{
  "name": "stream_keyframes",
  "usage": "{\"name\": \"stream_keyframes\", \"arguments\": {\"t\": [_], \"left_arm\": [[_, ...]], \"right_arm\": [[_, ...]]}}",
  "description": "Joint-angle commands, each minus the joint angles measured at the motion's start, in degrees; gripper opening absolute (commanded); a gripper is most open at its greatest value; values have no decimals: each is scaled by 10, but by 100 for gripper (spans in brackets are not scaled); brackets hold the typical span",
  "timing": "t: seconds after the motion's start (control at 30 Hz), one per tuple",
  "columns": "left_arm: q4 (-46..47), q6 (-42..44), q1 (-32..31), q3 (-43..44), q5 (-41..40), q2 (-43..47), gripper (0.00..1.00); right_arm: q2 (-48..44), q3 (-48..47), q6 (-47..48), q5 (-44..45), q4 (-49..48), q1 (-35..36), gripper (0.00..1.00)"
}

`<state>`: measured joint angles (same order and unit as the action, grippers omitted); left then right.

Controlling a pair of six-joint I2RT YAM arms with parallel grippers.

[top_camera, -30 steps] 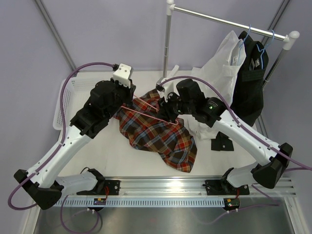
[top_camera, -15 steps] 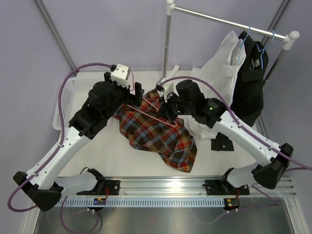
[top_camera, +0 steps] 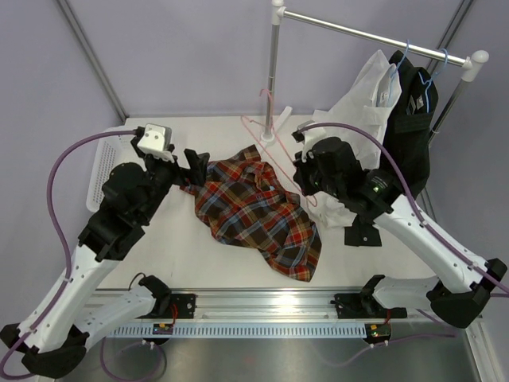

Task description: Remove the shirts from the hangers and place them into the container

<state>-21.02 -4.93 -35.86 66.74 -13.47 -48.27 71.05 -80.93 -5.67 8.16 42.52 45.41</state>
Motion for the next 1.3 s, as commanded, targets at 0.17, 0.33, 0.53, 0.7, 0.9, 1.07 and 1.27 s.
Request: {"name": "stream_keyframes", "arguments": {"t": [0.17,0.33,0.53,0.7,0.9,1.07,1.27], "left_arm": [[11,-50,54,-57,-106,12,99],[10,-55,66,-60,-99,9,99],[10,-55,67,-63,-69,-2,99],[10,-60,67,-64,-55,-10,99],[10,-60,67,-64,-50,-14,99],[10,-63,67,-64,-42,-14,99],[10,-71,67,-62,-19,-19,99]], "right_arm": [[-46,-96,-47,210,90,-57,0],[-4,-180,-41,209,108,-107,0],[81,-272,-29,202,87,-146,0],[159,-332,-36,194,56,-160,0],[237,-399,-47,196,41,-170,0],[264,-409,-58,194,34,-175,0],[258,-353,-79,165,14,-175,10]]}}
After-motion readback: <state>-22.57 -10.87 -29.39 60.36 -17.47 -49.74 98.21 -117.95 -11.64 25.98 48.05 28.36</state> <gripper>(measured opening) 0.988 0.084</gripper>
